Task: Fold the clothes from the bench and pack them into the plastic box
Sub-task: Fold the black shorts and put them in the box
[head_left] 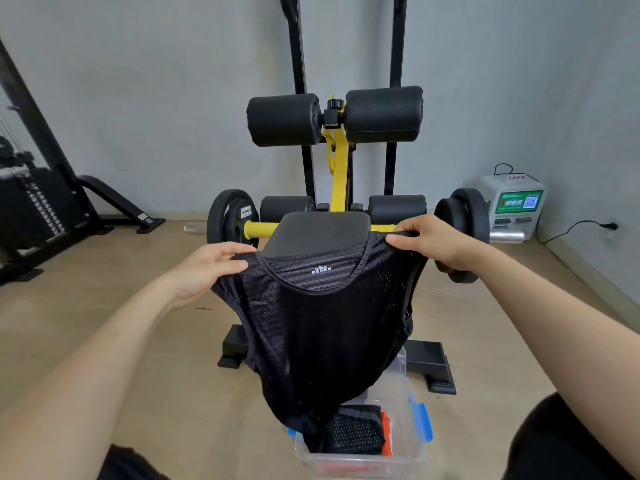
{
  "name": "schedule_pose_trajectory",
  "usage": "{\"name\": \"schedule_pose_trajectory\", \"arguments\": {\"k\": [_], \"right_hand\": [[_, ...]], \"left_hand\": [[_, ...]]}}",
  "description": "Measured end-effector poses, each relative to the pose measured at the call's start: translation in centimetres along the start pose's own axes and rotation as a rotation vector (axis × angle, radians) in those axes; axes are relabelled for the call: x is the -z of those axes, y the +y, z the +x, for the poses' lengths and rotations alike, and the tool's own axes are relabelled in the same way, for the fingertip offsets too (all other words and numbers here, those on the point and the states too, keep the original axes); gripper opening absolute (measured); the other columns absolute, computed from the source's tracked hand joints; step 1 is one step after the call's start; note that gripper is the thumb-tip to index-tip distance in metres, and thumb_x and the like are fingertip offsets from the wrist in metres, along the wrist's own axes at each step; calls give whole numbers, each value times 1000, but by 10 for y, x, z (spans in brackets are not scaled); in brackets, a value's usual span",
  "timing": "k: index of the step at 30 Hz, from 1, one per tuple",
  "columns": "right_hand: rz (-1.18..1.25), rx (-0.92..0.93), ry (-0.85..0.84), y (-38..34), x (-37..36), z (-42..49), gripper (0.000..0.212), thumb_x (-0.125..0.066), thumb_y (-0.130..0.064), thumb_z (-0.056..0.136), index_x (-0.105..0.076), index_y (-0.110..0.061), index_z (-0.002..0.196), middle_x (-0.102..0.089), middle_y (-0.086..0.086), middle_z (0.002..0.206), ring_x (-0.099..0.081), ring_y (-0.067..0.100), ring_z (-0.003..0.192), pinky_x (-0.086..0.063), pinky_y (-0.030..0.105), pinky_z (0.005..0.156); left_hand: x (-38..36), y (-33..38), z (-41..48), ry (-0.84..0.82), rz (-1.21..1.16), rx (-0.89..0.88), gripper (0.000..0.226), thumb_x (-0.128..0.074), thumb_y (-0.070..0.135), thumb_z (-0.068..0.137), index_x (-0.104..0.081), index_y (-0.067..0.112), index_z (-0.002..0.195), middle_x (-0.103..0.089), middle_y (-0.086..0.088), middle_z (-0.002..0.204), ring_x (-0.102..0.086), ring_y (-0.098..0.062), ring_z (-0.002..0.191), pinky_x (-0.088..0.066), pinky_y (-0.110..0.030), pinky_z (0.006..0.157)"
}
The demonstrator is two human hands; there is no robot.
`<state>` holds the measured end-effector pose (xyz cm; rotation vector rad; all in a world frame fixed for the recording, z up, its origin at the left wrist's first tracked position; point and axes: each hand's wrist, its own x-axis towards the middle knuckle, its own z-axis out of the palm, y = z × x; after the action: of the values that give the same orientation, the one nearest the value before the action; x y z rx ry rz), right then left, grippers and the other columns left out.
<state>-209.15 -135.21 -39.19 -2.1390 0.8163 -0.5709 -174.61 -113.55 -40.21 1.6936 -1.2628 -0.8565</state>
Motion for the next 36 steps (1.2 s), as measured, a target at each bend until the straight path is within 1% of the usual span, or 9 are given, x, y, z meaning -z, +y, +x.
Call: {"name": "schedule_pose_trajectory", "arguments": {"k": [2,4,8,12,14,16,20,28,36], "right_hand": [[-95,24,16,7,5,3,12,-67,-21,93,-71,-12,85,-67,1,80,-59,9,71,-47,27,72],[-217,32,41,14,8,6,9,-70,-18,90,-72,-19,82,-70,0,80,-63,13,74,-51,30,72],[-345,50,96,19,12,10,12,-73,-27,87,-74,-19,77,-70,0,74,-64,16,73,-54,34,69],[-280,29,6,24,21,10,24,-73,-32,86,-74,-10,77,-68,12,74,-60,17,68,-50,34,70],[-268,15,-22,26,22,10,33,-73,-35,86,-71,-3,78,-65,19,76,-55,19,67,-48,36,69],[-216,-14,-18,28,19,10,26,-74,-31,86,-73,-8,76,-66,7,68,-55,16,65,-48,32,66],[21,-119,14,32,8,15,21,-71,-23,90,-71,-6,78,-68,4,76,-62,12,68,-56,26,59],[667,-262,172,29,-13,37,21,-63,-15,96,-58,-7,77,-63,8,91,-62,23,94,-61,36,71],[830,-222,266,13,-3,96,27,-66,-13,93,-56,-12,68,-61,15,109,-62,30,108,-61,43,81]], "left_hand": [[4,-4,1,54,254,-42,27,-68,12,94,-68,26,117,-71,9,115,-64,-3,109,-45,-35,107],[7,-10,4,156,481,-76,14,-76,22,87,-76,30,98,-76,11,100,-69,-11,99,-52,-38,96],[8,-9,4,331,635,-100,11,-81,34,81,-78,25,76,-74,5,76,-67,-17,78,-49,-33,70],[13,-12,4,267,243,64,14,-74,29,89,-77,17,83,-68,4,71,-53,-14,62,-48,-30,63],[13,-16,5,189,24,167,14,-69,26,93,-77,18,85,-71,3,80,-59,-11,72,-50,-26,67],[13,-23,9,140,-117,194,16,-66,24,95,-78,18,88,-76,2,94,-67,-10,89,-58,-26,70],[8,-31,19,188,-316,219,27,-63,18,97,-68,-1,116,-75,-10,112,-68,-20,106,-61,-36,86],[-4,-22,47,271,-658,148,12,-63,16,97,-68,5,99,-75,-11,110,-68,-22,112,-62,-43,83],[19,0,103,429,-673,37,10,-68,17,95,-68,9,100,-68,-11,125,-64,-23,118,-61,-46,82]]}}
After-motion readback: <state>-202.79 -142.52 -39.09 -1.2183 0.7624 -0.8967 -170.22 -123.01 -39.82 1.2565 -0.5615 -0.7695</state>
